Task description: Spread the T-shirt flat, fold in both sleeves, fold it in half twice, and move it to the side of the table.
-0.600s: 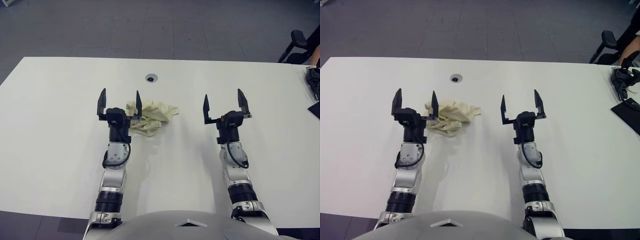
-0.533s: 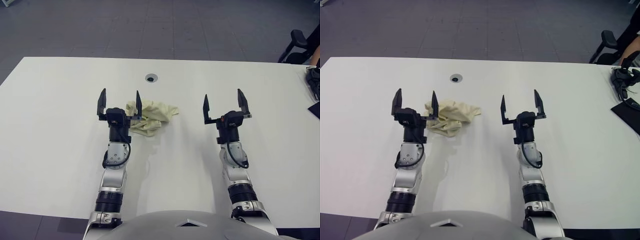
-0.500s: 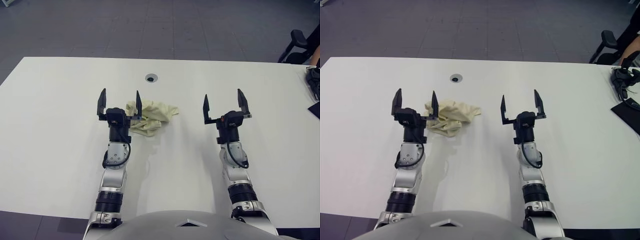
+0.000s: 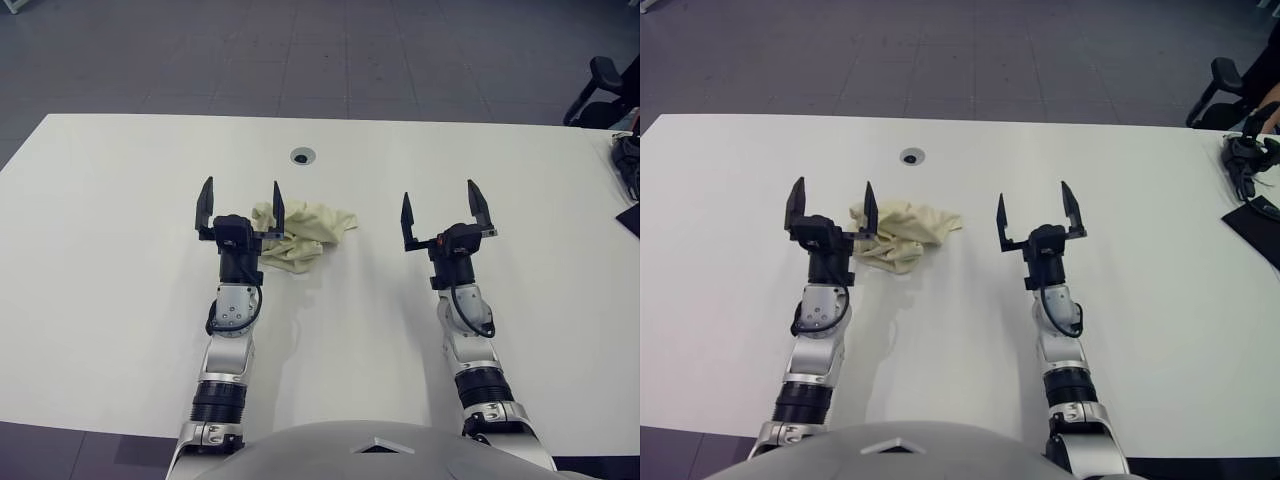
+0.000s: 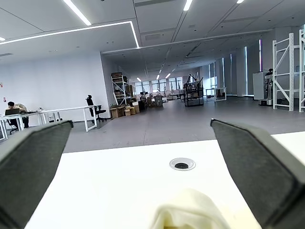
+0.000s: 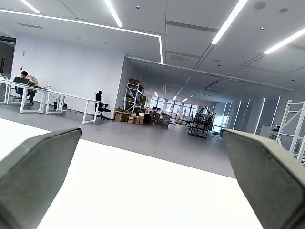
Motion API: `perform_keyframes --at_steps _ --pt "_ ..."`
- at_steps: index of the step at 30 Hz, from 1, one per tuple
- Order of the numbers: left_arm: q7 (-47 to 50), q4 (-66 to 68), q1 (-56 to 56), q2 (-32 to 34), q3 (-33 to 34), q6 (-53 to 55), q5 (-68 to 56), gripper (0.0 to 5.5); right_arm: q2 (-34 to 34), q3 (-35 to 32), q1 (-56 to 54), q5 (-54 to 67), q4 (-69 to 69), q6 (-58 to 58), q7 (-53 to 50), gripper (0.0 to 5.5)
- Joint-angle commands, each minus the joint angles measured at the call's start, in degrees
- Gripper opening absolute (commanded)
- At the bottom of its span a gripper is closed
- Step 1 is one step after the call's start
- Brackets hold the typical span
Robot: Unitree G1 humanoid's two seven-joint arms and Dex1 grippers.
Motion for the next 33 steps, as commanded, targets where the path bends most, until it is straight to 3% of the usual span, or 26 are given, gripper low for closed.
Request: perform_keyframes --at_steps 1,18,30,33 --pt "-0.2 0.4 -0.6 0.1 -0.1 -0.1 0.3 5.38 0.0 0.1 -0.5 -0.2 0.3 -0.4 0.1 5.4" --pt "-2.0 -0.2 0.2 0.2 -0.9 -0.1 -0.2 5.38 0.9 -5.5 -1.0 0.8 -0.9 -0.1 -7.1 5.4" --pt "-1.9 -0.1 0.2 0.1 -0.6 -0.3 -0.1 5.38 1.2 -5.0 -1.0 2.0 -0.8 0.7 -5.9 5.4" --pt "-0.2 -0.5 -0.1 -0.2 0.6 -1.1 0.2 5.38 0.5 -0.7 -0.4 1.1 -0.7 -0.8 -0.9 5.4"
